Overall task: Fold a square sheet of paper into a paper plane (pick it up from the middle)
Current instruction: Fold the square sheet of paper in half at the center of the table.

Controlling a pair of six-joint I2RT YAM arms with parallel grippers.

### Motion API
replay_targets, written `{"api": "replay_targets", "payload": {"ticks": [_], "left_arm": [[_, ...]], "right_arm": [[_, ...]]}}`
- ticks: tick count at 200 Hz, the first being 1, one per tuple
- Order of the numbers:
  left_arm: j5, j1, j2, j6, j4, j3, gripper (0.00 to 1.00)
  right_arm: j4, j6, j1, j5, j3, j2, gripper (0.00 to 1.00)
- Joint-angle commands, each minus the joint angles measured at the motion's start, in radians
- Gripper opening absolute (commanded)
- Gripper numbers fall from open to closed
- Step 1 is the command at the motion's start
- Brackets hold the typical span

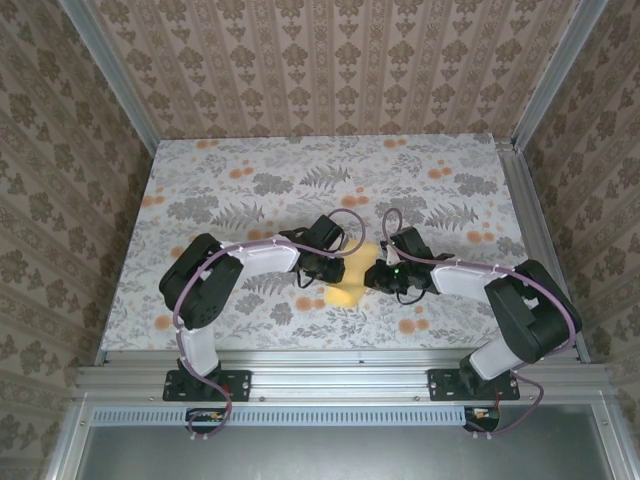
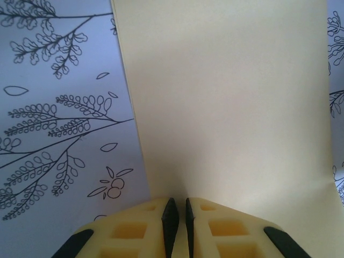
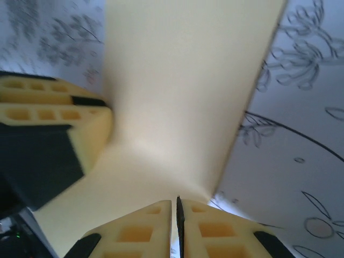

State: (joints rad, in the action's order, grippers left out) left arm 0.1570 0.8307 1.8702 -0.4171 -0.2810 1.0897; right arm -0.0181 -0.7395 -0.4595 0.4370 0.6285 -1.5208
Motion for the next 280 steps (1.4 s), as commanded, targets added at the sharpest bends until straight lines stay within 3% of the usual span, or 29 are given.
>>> {"api": "replay_targets", "payload": {"ticks": [1, 56, 143, 233, 280], "left_arm": [[-0.029, 0.002, 0.101, 0.024, -0.165, -0.062, 0.18], [-0.029, 0.002, 0.096, 0.030, -0.157, -0.073, 0.18], [-0.036, -0.005, 0.101, 0.041, -0.163, -0.071, 0.19], [-0.037, -0.010, 0.104, 0.044, -0.167, -0.074, 0.19], [-0.035, -0.010, 0.101, 0.044, -0.171, -0.070, 0.19]], "right_arm": [[-0.105, -0.079, -0.012, -0.018, -0.001, 0.018, 0.15], [-0.104, -0.079, -0.060, 0.034, 0.065, -0.128, 0.15], [0.098, 0.054, -0.070, 0.076, 0.019, -0.130, 0.15], [0.114, 0.033, -0.080, 0.077, -0.099, 0.018, 0.15], [-0.088, -0.114, -0.079, 0.043, -0.087, 0.114, 0.15]]}}
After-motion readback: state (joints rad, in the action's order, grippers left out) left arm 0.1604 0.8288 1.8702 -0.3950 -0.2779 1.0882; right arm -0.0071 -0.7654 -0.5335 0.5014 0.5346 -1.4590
